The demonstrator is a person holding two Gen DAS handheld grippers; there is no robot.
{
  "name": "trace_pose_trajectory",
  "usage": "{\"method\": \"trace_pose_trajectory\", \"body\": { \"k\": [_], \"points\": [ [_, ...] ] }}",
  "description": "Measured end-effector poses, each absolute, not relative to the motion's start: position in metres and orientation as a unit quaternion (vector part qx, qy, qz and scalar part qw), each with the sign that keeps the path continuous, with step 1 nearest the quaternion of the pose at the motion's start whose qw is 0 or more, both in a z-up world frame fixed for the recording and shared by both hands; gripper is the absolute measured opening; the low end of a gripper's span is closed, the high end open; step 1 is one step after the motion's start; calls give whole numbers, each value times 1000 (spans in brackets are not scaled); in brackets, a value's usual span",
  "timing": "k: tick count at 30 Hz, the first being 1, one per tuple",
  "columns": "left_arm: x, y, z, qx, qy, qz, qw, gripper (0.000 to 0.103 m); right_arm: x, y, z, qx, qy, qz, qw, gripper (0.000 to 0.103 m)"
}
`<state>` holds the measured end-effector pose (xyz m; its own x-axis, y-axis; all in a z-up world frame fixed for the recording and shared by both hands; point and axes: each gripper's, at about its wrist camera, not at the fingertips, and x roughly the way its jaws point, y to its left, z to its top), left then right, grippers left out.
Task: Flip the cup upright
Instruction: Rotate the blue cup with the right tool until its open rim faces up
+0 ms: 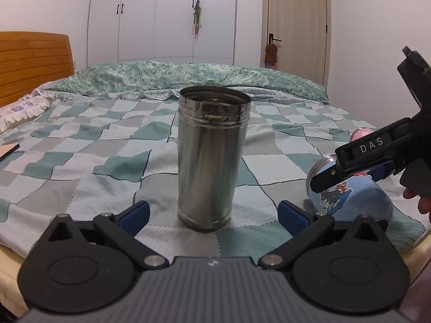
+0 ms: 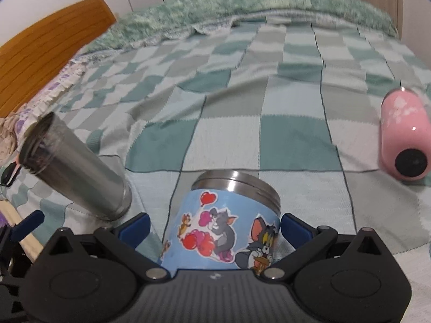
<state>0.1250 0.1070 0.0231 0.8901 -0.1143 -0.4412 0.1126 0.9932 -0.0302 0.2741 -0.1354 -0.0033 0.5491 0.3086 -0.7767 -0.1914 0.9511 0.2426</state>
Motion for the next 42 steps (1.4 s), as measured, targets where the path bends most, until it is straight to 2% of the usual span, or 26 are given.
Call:
{"method": "trace_pose_trajectory", "body": {
  "k": [6,22,27,36,42],
  "points": [
    [129,110,21,0,229,-65,971,103,284,-138,-12,80,478,136,864,89],
    [131,104,19,8,238,-88,967,103,261,-161,-7,125,418,175,883,86],
    [128,105,21,6,235,-88,968,103,243,-169,0,125,377,200,896,85],
    [126,105,25,-2,227,-91,970,103,206,-167,16,80,250,223,939,84],
    [125,107,27,-7,222,-88,971,103,212,-147,21,38,187,213,958,84]
  ]
}}
